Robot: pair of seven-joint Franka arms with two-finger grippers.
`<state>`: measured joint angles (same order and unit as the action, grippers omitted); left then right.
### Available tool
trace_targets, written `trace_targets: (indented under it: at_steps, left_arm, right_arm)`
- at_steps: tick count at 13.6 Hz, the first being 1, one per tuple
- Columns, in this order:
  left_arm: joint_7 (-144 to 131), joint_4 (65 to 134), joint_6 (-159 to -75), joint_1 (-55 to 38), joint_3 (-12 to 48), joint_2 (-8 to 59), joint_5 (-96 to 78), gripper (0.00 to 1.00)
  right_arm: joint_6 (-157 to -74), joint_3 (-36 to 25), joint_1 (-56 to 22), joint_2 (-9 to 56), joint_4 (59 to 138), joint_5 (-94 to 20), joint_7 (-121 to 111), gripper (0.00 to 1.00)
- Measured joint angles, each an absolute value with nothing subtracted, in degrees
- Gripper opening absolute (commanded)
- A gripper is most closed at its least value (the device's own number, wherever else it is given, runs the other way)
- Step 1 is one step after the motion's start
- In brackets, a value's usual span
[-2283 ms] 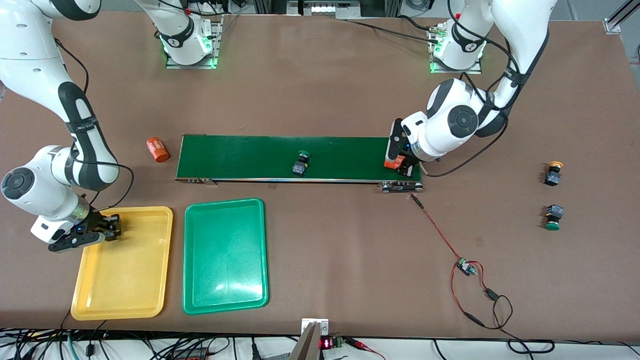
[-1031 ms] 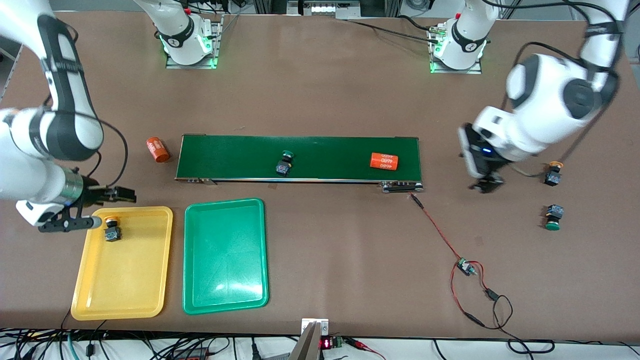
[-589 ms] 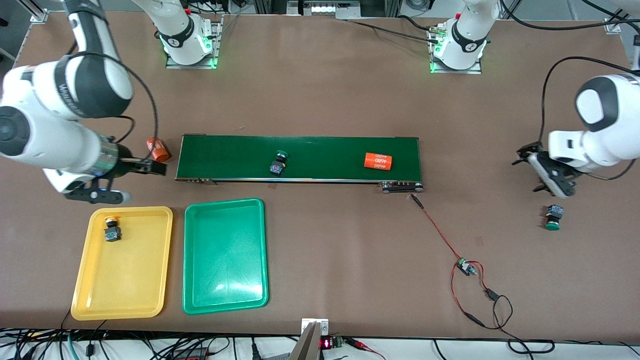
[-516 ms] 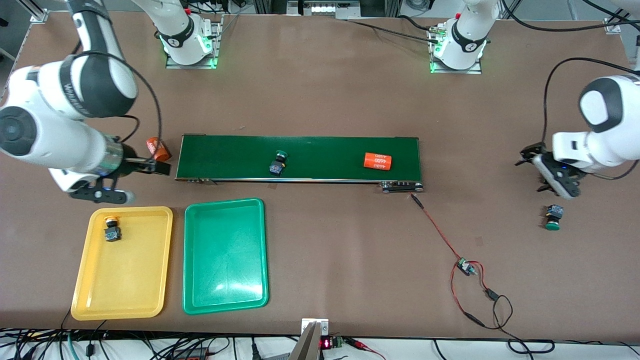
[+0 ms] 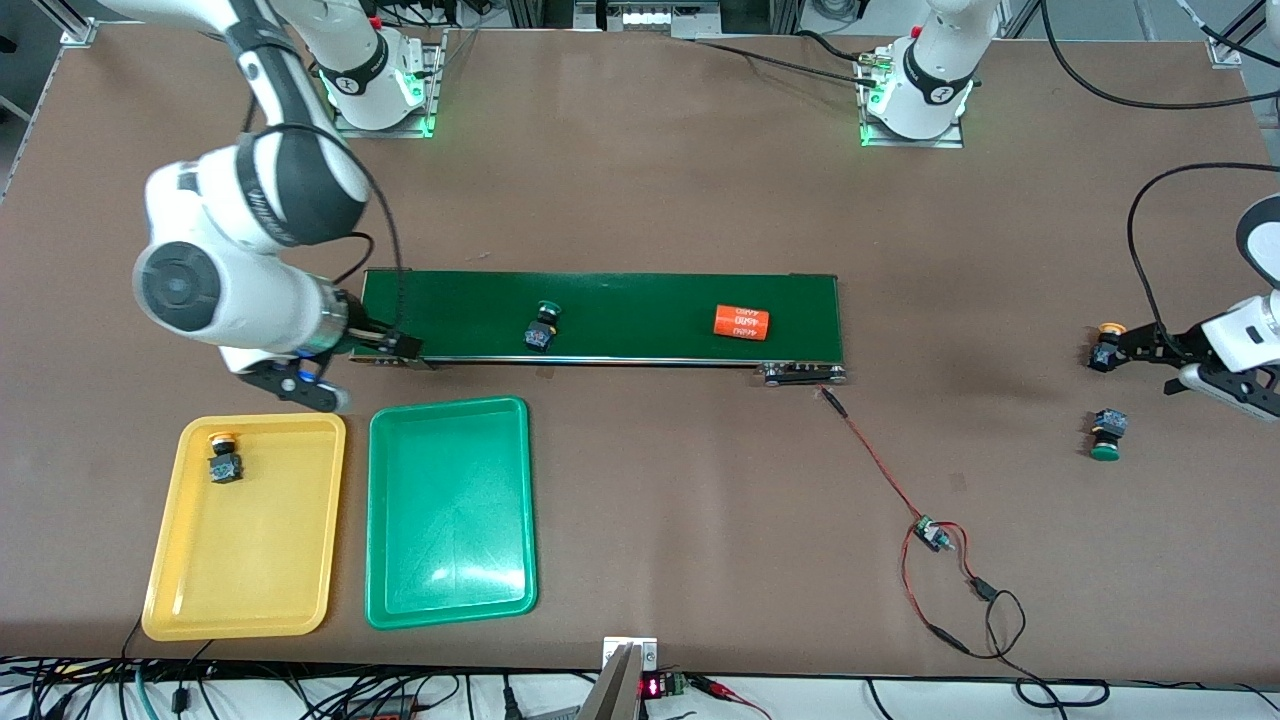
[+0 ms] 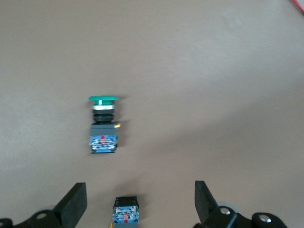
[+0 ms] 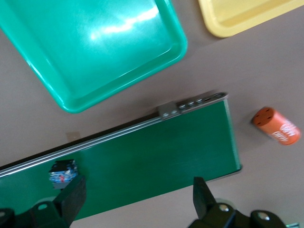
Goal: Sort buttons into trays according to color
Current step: 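Grasp the black button with the right gripper while the left gripper grasps the green button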
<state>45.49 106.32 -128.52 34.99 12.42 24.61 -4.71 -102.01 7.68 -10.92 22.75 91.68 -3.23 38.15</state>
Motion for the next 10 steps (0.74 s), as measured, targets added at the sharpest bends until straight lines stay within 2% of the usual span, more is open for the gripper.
trace_targets:
  at_steps: [6, 10]
  left_arm:
    - [36.4, 97.6, -129.1, 35.0, 11.6, 33.2, -4.7, 1.0]
    - [36.1, 96.6, -129.1, 35.0, 10.8, 36.4, -4.7, 1.0]
  right_arm:
    - [-106.9, 7.6, -15.0, 26.9, 91.7, -3.2, 41.6, 1.0]
    - [-107.1, 7.4, -15.7, 27.7, 92.3, -3.2, 39.9, 1.0]
